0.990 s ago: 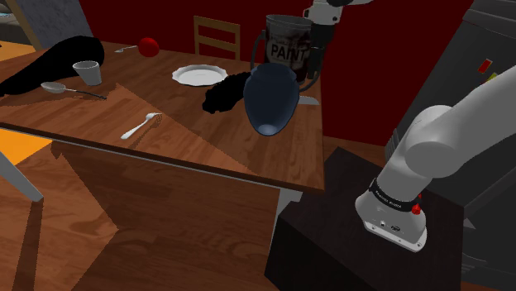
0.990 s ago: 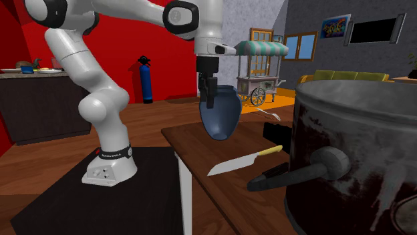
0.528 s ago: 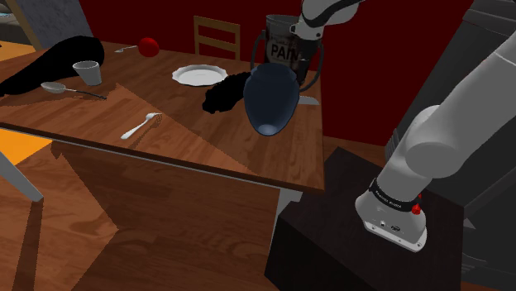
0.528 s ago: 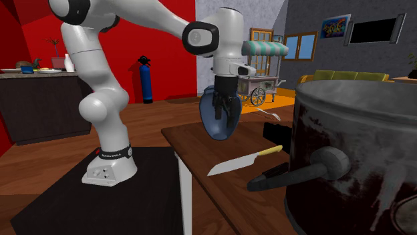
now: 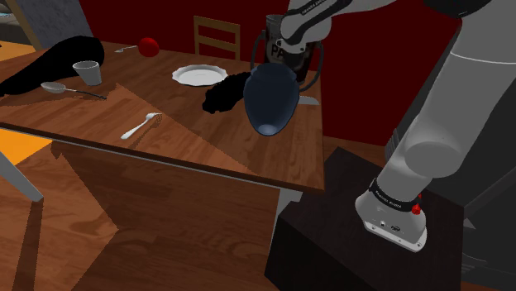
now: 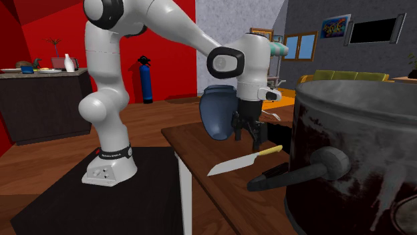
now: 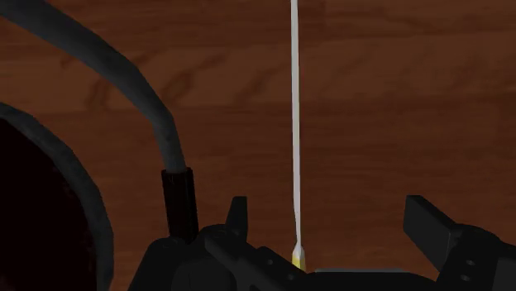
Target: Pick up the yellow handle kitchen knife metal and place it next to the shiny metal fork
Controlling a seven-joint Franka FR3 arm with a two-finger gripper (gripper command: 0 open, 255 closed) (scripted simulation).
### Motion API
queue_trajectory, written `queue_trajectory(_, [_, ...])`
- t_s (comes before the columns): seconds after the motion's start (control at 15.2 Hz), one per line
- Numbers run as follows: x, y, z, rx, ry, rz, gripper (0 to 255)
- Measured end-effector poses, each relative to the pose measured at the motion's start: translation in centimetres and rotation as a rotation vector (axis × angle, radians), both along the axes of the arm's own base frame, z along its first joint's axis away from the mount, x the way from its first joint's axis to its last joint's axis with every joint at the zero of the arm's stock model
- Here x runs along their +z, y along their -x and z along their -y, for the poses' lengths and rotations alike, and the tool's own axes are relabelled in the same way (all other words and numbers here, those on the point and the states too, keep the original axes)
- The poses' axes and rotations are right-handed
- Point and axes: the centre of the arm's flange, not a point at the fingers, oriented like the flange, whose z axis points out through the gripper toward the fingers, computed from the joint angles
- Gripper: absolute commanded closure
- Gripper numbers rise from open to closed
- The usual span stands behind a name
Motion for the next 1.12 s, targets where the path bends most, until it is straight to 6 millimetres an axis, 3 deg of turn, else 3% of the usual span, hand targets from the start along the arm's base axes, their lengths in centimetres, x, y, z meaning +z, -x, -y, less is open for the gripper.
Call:
queue_trajectory(0.2, [-1.7, -1.5, 0.4, 0.02, 0.001, 0.001, 0])
queue_trajectory(0.59, [-4.8, -1.7, 0.4, 0.024, 0.001, 0.002, 0])
queue_trajectory(0.99, [-5.2, -1.6, 0.4, 0.024, 0.001, 0.002, 0])
queue_trajectory(1.06, [-5.2, -1.6, 0.4, 0.024, 0.001, 0.002, 255])
queue_trajectory(1.12, [-5.2, -1.6, 0.4, 0.024, 0.001, 0.002, 255])
